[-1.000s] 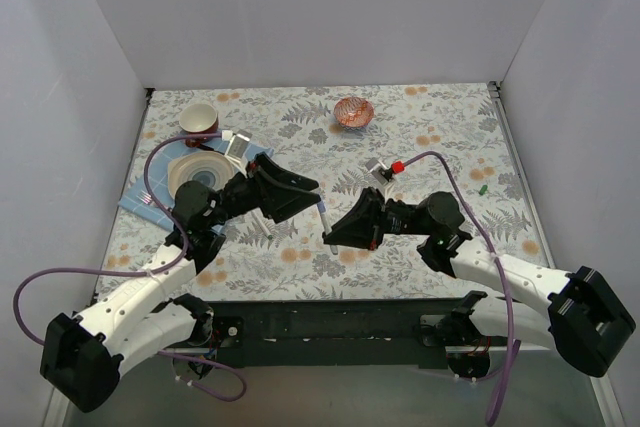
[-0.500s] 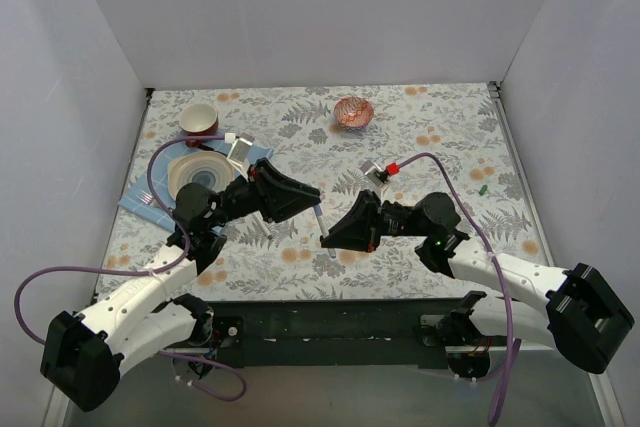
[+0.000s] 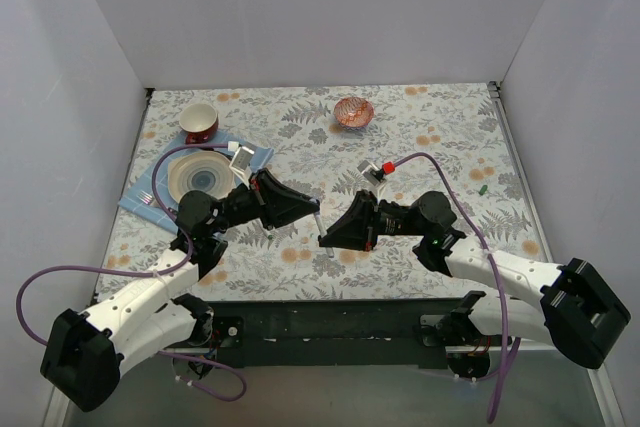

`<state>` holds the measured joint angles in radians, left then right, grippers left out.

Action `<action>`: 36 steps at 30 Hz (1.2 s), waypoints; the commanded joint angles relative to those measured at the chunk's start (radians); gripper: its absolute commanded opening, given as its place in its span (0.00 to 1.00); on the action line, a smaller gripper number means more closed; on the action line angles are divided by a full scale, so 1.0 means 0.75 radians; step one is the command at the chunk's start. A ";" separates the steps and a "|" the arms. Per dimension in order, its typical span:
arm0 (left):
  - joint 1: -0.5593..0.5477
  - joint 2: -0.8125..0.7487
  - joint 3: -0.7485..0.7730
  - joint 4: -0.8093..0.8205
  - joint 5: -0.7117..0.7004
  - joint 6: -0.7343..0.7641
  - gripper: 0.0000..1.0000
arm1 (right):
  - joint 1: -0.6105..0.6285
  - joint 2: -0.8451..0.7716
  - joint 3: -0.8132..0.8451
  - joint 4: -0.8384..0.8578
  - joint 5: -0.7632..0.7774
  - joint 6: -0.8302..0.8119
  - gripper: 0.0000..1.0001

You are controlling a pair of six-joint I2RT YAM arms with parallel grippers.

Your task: Insert the pens into the pen caps

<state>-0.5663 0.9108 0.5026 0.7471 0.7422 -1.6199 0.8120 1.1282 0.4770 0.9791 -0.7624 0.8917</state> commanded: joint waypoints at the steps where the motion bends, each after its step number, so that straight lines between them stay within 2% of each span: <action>1: -0.006 -0.006 -0.005 0.053 0.011 -0.018 0.00 | 0.008 -0.003 0.063 0.071 0.024 0.004 0.01; 6: -0.016 -0.001 -0.060 0.153 0.033 -0.076 0.00 | 0.008 -0.019 0.082 0.073 0.057 -0.019 0.01; 9: -0.018 -0.006 -0.110 0.292 0.060 -0.118 0.00 | 0.008 -0.001 0.076 0.218 0.041 0.072 0.01; 11: -0.024 0.007 -0.146 0.468 0.080 -0.204 0.00 | 0.008 0.023 0.066 0.397 0.039 0.132 0.01; 14: -0.045 0.049 -0.159 0.640 0.090 -0.309 0.00 | 0.008 0.056 0.082 0.525 0.025 0.220 0.01; 19: -0.128 0.086 -0.175 0.759 0.033 -0.331 0.00 | 0.008 0.064 0.125 0.568 0.035 0.241 0.01; 26: -0.212 0.129 -0.167 0.702 -0.012 -0.243 0.00 | 0.008 0.067 0.164 0.625 0.076 0.267 0.01; 31: -0.247 0.107 -0.167 0.518 -0.043 -0.145 0.00 | 0.003 0.020 0.215 0.426 0.065 0.126 0.01; 36: -0.263 0.076 -0.200 0.476 -0.010 -0.119 0.00 | -0.029 -0.021 0.262 0.359 0.043 0.071 0.01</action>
<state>-0.7193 0.9646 0.3946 1.2560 0.5648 -1.7512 0.8265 1.1557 0.5495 1.1797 -0.8780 1.0122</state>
